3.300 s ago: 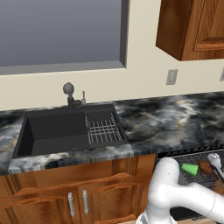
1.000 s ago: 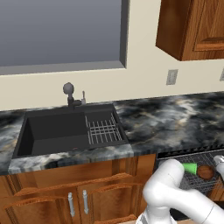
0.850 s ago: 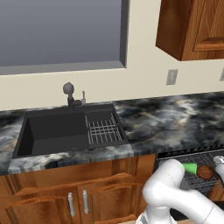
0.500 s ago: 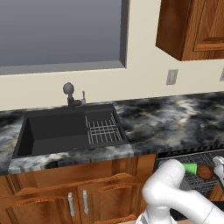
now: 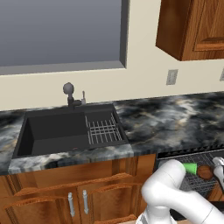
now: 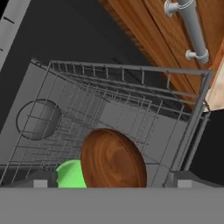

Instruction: Pick up the cup and bowl from the counter, place them in the dishwasher, and close the dishwasher door.

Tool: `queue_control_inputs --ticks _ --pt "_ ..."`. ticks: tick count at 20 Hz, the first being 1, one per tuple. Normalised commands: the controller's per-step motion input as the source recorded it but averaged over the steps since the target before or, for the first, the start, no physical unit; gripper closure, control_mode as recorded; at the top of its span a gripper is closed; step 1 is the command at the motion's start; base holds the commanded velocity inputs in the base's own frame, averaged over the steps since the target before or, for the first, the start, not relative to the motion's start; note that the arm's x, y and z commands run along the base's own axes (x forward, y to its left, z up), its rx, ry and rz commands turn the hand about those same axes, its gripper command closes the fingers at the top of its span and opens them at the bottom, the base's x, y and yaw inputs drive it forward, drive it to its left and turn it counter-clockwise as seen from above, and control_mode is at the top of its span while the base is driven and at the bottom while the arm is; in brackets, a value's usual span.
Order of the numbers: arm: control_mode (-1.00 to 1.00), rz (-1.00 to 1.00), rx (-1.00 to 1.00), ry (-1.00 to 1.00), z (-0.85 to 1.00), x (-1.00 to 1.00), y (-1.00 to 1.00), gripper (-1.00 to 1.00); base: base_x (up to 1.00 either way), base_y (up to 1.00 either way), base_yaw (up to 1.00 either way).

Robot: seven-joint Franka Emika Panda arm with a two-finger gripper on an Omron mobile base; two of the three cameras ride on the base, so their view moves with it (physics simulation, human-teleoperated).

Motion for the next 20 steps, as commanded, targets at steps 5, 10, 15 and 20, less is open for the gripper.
queue_control_inputs --ticks 5,10,15,20 --pt "-1.00 -0.02 0.00 -0.04 0.00 -0.28 0.06 -1.00 0.00 0.00 0.00" --pt "-1.00 -0.03 0.00 -0.05 0.00 -0.36 0.08 -1.00 0.00 0.00 0.00" --pt "-1.00 -0.03 0.00 -0.05 0.00 -0.34 0.02 -1.00 0.00 0.00 0.00" --pt "-1.00 -0.03 0.00 -0.05 0.00 -0.36 0.00 -1.00 0.00 0.00 0.00"
